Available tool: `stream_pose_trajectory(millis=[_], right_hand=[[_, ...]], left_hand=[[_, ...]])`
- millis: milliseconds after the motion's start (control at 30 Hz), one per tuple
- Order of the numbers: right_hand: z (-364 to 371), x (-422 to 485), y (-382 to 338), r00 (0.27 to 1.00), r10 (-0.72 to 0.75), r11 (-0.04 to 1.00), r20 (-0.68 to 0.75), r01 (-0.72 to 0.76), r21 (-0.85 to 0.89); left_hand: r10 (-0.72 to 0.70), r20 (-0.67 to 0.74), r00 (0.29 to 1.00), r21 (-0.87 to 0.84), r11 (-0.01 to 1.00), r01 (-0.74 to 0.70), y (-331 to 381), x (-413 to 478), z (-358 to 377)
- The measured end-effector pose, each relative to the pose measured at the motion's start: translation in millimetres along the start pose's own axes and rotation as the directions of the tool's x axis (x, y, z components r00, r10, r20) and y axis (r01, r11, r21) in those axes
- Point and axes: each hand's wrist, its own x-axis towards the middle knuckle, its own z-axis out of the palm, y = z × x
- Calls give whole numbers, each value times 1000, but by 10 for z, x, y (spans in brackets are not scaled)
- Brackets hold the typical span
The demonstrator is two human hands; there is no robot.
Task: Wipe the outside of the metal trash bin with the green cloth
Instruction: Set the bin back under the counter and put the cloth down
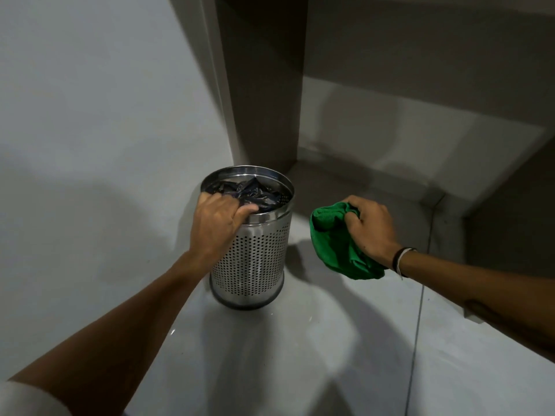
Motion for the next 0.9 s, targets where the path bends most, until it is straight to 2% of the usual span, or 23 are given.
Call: stream_pose_trajectory(millis=[100, 233, 467, 733, 833, 900], right_hand=[[37, 16, 32, 1000, 20, 1000, 4, -20, -5], [64, 97, -57, 1000, 18, 1000, 0, -18, 7], [109, 40, -282, 998, -65, 998, -7, 65, 13], [55, 87, -257, 987, -155, 987, -34, 156, 30], [57, 241, -287, 969, -247, 969, -31, 247, 8], [-1, 337, -337, 936, -352, 934, -18, 350, -67]], left_hand=[[44, -34, 998, 17, 999, -44, -174, -184, -43], [131, 46, 990, 46, 990, -133, -297, -376, -48], [49, 70, 996, 88, 995, -55, -95, -315, -78], [3, 152, 988, 50, 999, -11, 25, -223, -210], [-50, 129, 990, 47, 998, 44, 143, -66, -342], [-47, 162, 986, 90, 995, 33, 225, 86, -450]])
